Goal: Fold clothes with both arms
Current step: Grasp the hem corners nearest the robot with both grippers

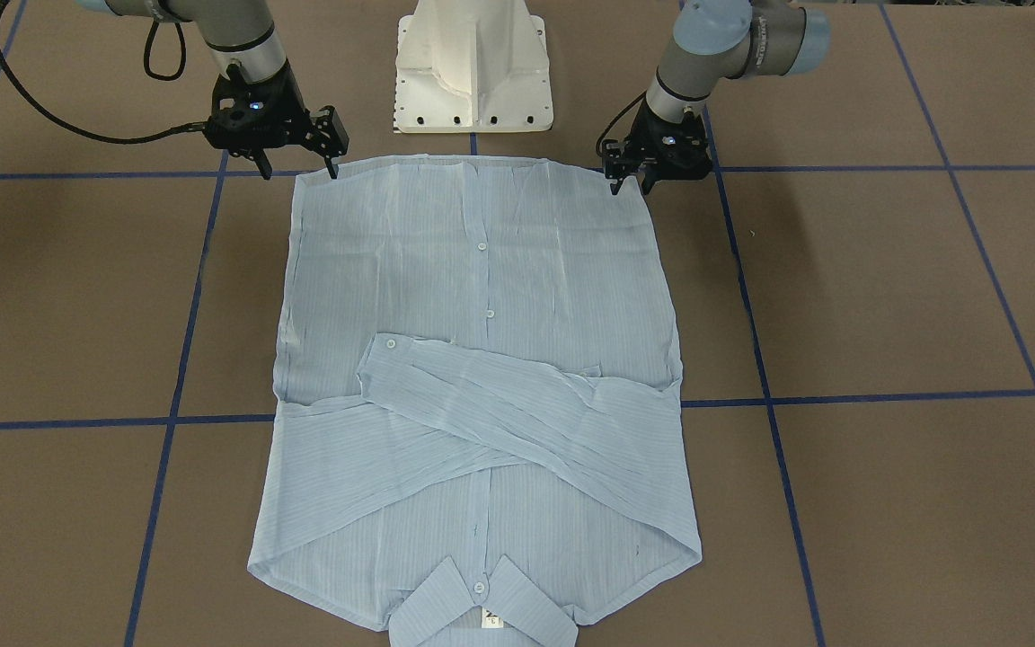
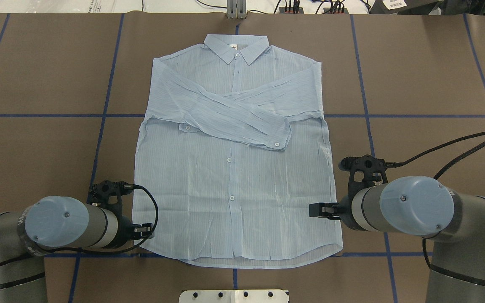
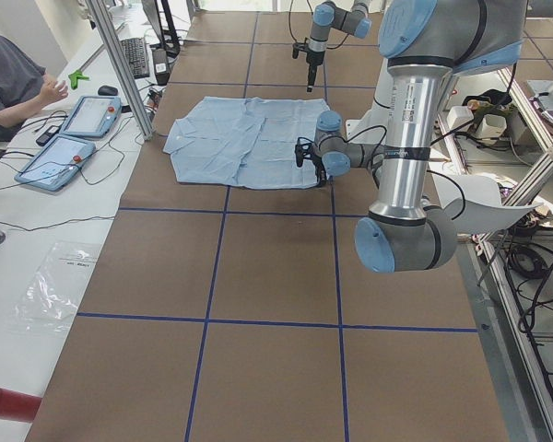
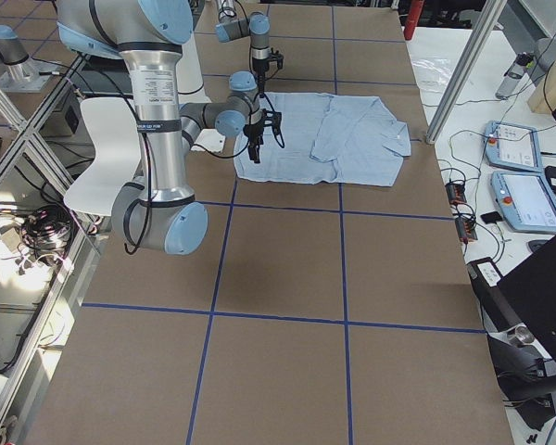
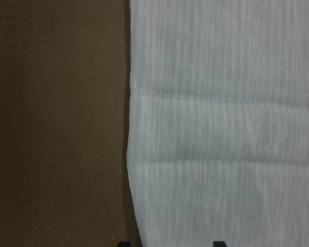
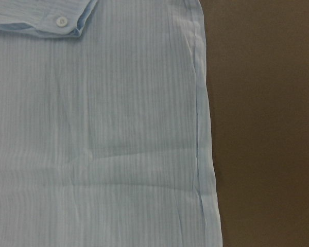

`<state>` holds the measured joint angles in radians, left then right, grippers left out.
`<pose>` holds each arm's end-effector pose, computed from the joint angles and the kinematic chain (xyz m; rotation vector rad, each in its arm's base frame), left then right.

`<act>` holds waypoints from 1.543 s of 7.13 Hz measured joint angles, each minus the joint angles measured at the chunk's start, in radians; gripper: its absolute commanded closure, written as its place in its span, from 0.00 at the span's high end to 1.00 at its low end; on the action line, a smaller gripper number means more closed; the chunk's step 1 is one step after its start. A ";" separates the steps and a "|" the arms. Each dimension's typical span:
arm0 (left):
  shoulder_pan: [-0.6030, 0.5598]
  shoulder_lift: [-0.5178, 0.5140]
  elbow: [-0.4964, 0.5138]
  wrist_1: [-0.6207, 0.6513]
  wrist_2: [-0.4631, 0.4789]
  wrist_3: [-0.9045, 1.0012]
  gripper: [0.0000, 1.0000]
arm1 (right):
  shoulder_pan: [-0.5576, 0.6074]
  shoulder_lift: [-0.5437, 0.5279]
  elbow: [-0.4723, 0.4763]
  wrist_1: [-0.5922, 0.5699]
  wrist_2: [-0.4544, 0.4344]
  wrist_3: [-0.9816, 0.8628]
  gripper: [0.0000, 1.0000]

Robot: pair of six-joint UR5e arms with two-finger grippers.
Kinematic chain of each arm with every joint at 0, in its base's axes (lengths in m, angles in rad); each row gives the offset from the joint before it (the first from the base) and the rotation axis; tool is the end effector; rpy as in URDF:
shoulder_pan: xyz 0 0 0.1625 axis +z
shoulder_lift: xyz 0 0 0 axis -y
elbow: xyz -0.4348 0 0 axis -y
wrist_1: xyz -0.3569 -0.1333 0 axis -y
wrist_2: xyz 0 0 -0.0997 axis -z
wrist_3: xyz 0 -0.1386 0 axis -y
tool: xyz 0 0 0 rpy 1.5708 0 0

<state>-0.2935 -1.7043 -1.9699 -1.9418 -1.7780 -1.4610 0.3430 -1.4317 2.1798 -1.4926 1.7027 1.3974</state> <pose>0.4804 -0.2547 0.4178 -0.0087 0.9206 -0.0769 -0.4232 -0.2733 0.3701 0.0905 -0.8298 0.1052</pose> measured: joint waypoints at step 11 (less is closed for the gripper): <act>0.006 -0.002 -0.038 0.021 0.015 -0.024 0.00 | -0.127 -0.191 -0.051 0.259 -0.184 0.048 0.72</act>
<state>-0.2876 -1.7059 -2.0081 -1.9205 -1.7627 -1.4849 0.2162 -1.6227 2.1289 -1.2338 1.5185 1.4454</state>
